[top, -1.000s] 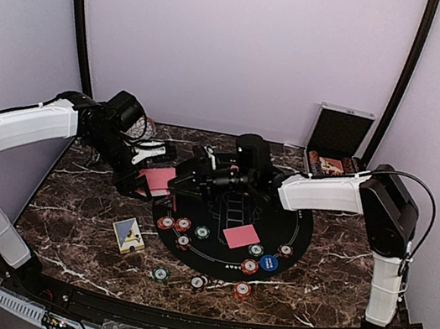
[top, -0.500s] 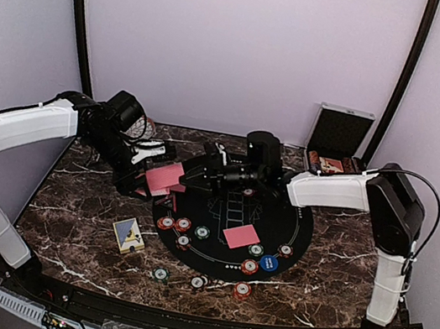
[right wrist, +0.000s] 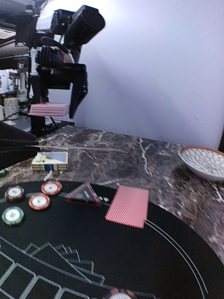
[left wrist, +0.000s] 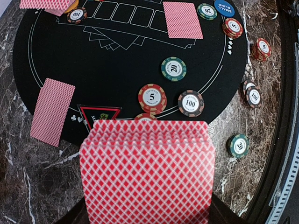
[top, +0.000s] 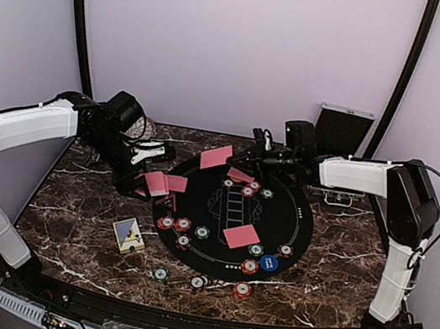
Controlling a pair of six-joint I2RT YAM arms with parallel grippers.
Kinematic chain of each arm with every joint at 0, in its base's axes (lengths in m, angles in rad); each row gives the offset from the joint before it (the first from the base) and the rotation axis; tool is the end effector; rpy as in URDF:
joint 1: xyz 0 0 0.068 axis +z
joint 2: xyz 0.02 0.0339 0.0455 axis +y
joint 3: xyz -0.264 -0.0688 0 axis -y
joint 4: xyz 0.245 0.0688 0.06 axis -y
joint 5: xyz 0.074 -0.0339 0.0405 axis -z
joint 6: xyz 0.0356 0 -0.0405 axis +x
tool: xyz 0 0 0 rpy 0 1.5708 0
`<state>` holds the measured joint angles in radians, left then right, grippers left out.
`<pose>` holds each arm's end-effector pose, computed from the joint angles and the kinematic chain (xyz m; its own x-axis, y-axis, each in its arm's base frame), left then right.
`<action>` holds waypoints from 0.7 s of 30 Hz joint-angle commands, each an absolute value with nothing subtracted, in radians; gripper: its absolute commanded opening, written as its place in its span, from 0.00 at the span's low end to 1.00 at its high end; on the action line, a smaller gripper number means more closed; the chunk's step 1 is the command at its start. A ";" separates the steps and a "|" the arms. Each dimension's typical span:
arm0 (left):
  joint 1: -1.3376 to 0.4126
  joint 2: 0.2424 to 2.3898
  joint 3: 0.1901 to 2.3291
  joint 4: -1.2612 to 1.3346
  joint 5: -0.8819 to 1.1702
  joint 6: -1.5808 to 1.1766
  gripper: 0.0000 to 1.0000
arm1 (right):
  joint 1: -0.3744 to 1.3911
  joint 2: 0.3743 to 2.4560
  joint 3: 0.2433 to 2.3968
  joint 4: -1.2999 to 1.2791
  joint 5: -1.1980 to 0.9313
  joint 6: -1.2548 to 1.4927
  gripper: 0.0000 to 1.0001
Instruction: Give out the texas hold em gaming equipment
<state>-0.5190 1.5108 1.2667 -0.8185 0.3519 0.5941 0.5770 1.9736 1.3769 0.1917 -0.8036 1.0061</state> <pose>0.2619 -0.1638 0.2822 -0.2864 0.7688 -0.5718 0.9311 0.3639 0.0229 0.3637 0.2673 0.2294 -0.9650 0.0715 -0.2523 -0.2204 0.2997 0.9282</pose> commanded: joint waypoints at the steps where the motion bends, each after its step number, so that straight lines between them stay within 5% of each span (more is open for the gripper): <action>1: -0.514 1.479 1.262 -0.834 0.359 0.601 0.00 | 0.514 2.034 1.481 -0.034 -0.677 0.809 0.00; 21: -0.514 1.484 1.269 -0.841 0.377 0.597 0.00 | 0.438 2.268 1.660 -0.090 -0.472 0.800 0.00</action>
